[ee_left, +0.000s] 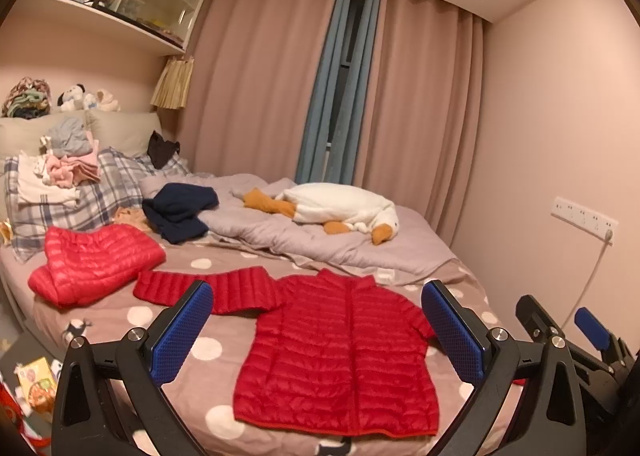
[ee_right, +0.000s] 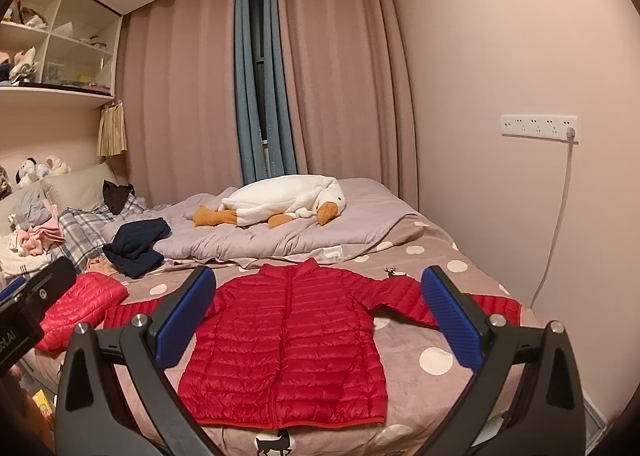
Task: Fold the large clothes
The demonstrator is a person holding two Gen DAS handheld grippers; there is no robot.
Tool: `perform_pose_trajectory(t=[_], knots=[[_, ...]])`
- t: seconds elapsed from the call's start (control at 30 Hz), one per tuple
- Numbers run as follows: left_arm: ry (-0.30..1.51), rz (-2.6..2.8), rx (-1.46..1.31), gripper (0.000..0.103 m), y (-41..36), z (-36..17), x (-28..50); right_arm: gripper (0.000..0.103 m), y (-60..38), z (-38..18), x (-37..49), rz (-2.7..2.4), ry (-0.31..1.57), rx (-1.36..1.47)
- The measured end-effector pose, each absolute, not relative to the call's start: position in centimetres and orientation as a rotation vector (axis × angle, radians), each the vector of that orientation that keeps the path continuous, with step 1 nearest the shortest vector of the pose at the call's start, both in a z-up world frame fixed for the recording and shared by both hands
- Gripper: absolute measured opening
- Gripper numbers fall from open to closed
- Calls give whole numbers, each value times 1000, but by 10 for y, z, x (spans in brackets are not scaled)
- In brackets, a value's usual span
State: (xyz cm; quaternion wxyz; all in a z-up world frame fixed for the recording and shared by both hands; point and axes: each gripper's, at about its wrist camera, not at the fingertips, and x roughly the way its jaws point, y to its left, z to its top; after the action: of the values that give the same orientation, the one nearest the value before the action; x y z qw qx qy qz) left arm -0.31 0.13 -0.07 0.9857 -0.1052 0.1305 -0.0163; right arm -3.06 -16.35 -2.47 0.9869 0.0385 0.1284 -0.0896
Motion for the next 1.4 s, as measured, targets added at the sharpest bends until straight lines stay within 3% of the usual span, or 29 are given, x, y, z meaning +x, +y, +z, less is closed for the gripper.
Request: perform_pose_trajectory(t=[1.4], knots=[[280,-4,-172,103,-9,-3,-6,103,-162,-28,-31,-165,277,66]])
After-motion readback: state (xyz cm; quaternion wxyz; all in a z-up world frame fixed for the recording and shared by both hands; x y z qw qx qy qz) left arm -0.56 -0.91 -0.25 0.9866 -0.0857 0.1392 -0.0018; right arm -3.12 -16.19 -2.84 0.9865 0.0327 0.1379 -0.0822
